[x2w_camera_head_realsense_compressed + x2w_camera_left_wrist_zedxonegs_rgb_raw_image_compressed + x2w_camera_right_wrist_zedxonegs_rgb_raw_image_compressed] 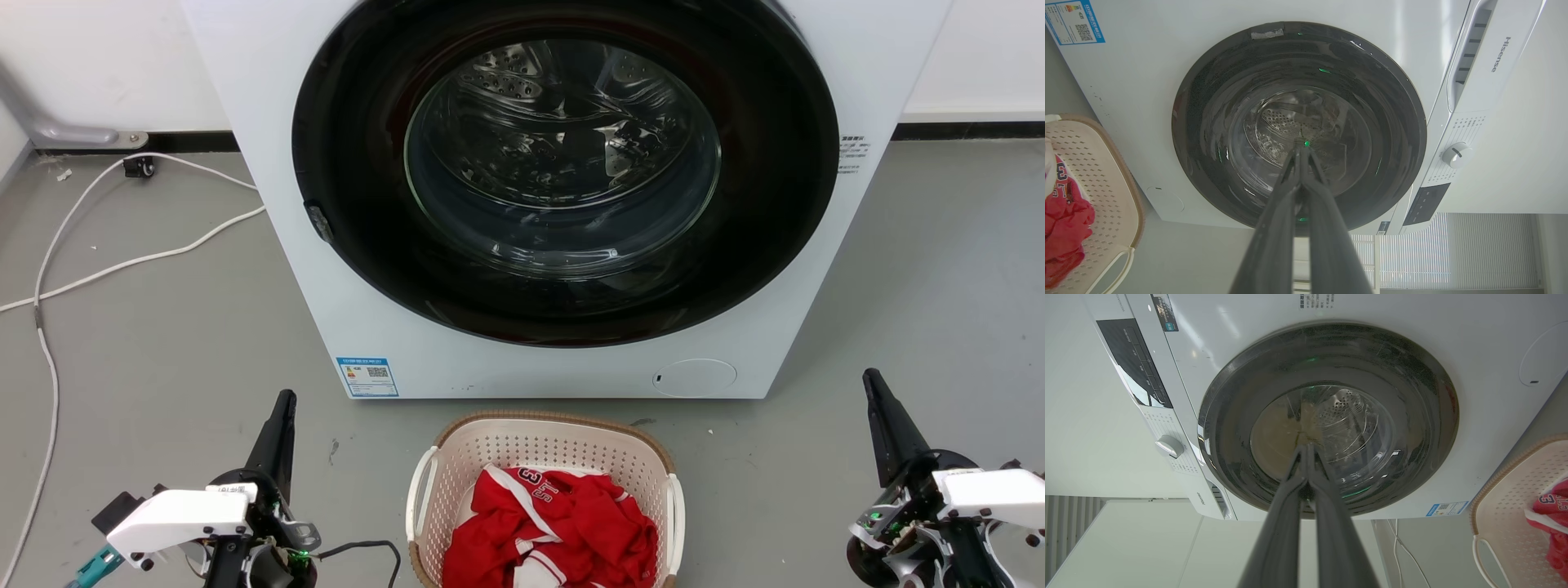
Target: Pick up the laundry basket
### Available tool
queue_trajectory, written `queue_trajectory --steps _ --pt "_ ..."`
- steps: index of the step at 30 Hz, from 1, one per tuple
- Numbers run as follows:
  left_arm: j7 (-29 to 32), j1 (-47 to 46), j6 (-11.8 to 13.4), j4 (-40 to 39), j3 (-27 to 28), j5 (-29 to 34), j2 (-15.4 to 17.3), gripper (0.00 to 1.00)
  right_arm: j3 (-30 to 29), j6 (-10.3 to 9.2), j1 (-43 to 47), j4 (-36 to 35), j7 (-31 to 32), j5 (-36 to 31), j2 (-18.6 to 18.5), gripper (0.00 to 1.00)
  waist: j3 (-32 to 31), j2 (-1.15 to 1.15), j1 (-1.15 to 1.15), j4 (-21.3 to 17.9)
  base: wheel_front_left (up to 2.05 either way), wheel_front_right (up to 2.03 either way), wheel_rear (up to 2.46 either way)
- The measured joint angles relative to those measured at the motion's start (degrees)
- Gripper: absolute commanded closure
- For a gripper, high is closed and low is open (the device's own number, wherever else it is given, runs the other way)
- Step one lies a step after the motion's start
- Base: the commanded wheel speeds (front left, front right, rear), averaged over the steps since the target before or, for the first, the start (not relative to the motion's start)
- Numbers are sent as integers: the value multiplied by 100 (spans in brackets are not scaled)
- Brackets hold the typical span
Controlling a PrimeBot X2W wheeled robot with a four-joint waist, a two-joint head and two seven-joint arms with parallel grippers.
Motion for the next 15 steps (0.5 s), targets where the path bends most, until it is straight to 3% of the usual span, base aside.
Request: queue_trajectory --steps 15 --pt "0 -1 0 0 1 0 -1 100 -1 0 0 0 8 -1 1 100 0 0 0 0 0 0 0"
